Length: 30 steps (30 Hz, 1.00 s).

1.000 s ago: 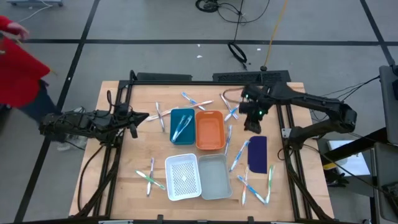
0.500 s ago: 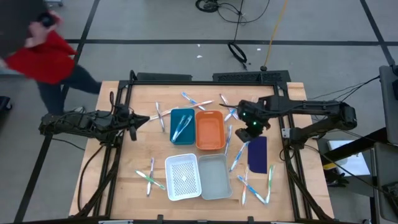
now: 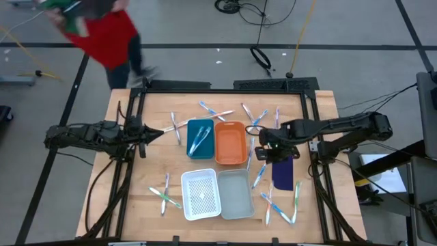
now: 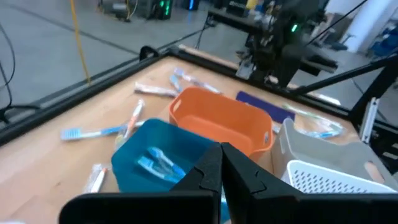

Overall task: Pick & Place Toothbrushes
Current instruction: Put the blue toothbrush into the blue bin

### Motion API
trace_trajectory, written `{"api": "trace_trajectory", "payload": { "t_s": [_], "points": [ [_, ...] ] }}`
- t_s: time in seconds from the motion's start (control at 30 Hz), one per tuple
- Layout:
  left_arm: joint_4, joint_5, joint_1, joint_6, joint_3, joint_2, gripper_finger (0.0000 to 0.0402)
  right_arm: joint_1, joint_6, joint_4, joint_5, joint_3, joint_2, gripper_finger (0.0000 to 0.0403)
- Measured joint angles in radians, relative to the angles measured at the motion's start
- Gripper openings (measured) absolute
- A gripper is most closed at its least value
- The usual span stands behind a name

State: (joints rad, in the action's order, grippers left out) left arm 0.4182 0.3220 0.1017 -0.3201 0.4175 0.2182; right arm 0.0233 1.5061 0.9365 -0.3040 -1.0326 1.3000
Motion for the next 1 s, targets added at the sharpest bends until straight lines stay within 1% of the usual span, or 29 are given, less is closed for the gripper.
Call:
{"api": "trace_trajectory", "payload": {
  "t_s": [0.1,0.23,0.33,0.5,0.6,0.8,1.0],
  "points": [
    [0.019,-0.002,0.0,0.031,0.0,-0.071,0.0002,0.028,0.075,-0.056,0.033,0.04,0.0,0.0125],
    [0.059,0.0,0.0,0.03,0.0,-0.158,0.0008,0.048,0.188,-0.18,0.095,0.094,0.0,0.0123],
    [0.107,-0.007,0.0,0.026,0.001,-0.191,0.0008,0.051,0.254,-0.221,0.099,0.121,-0.001,0.0121],
    [0.146,-0.013,0.0,-0.003,0.001,-0.195,0.0002,0.063,0.348,-0.215,0.097,0.163,0.0,0.0121],
    [0.16,-0.033,0.0,0.008,0.001,-0.195,0.0008,0.066,0.387,-0.218,0.097,0.165,0.0,0.0121],
    [0.16,-0.033,0.0,0.008,0.001,-0.195,0.0014,0.074,0.468,-0.229,0.12,0.165,0.001,0.0121],
    [0.159,-0.033,0.0,0.016,0.001,-0.195,0.0002,0.099,0.526,-0.251,0.124,0.165,0.041,0.0121]
  ]
}}
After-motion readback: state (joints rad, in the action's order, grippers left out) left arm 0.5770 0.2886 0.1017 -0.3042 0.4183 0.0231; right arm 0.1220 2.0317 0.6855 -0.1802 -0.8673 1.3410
